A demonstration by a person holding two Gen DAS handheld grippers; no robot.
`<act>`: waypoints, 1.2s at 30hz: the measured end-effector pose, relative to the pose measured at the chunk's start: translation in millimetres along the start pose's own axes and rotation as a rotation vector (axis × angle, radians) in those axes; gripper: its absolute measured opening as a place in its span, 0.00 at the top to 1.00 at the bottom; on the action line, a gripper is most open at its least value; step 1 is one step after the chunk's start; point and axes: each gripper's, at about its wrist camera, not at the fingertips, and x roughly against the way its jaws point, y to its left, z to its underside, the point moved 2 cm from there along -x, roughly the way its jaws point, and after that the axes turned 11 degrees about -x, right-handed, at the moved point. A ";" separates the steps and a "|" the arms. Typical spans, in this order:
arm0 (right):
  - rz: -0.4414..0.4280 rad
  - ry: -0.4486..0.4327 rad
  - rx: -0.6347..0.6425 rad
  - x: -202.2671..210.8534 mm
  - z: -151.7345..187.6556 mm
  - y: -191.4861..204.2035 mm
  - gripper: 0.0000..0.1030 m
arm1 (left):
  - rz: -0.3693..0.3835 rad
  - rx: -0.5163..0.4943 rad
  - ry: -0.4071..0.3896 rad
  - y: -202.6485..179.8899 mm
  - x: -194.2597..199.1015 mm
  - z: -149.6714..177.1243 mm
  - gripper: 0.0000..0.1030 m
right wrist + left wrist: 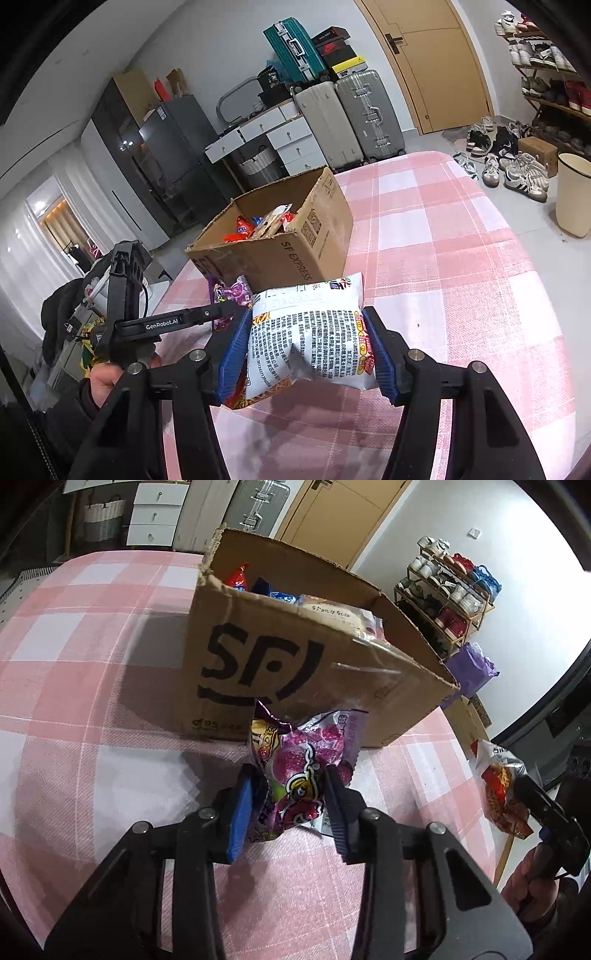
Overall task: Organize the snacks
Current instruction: 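Grasp the purple grape candy bag with the left tool while right tool holds the noodle bag, then carry both bags over the box and open both tools to drop them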
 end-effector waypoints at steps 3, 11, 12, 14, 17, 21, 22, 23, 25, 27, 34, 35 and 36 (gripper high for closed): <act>-0.004 0.004 0.007 -1.2 0.8 3.9 0.41 | -0.012 0.002 0.000 0.2 2.9 1.7 0.68; -0.018 -0.005 0.046 2.5 5.9 19.6 0.42 | -0.027 -0.001 -0.027 -0.2 22.5 13.5 0.68; -0.023 -0.003 0.048 2.3 6.6 21.1 0.42 | -0.026 -0.001 -0.031 2.1 26.3 13.9 0.68; -0.026 -0.002 0.055 2.4 8.7 25.2 0.42 | -0.027 -0.003 -0.041 3.6 35.7 17.4 0.68; -0.031 -0.001 0.058 3.7 10.3 30.1 0.42 | -0.043 0.005 -0.079 7.0 53.9 22.3 0.68; -0.038 -0.009 0.077 7.5 9.5 38.7 0.42 | -0.066 0.008 -0.132 8.4 83.3 24.7 0.68; -0.040 -0.012 0.078 8.1 8.7 40.8 0.42 | -0.073 0.005 -0.147 6.7 92.5 23.9 0.68; -0.042 -0.014 0.080 8.6 8.0 42.4 0.42 | -0.079 0.003 -0.161 5.8 99.3 22.1 0.68; -0.046 -0.022 0.091 10.2 6.2 48.3 0.42 | -0.088 -0.007 -0.182 2.4 113.5 19.9 0.68; -0.052 -0.034 0.105 13.2 4.1 55.6 0.42 | -0.100 -0.019 -0.193 -0.9 125.6 16.7 0.68; -0.072 -0.070 0.185 23.7 -11.8 89.4 0.42 | -0.136 -0.085 -0.222 -11.6 171.2 1.0 0.68; -0.077 -0.075 0.192 25.2 -14.8 94.0 0.42 | -0.137 -0.089 -0.229 -12.0 177.5 -1.8 0.68; -0.078 -0.085 0.200 27.0 -19.3 99.5 0.42 | -0.136 -0.095 -0.235 -13.0 184.6 -5.6 0.68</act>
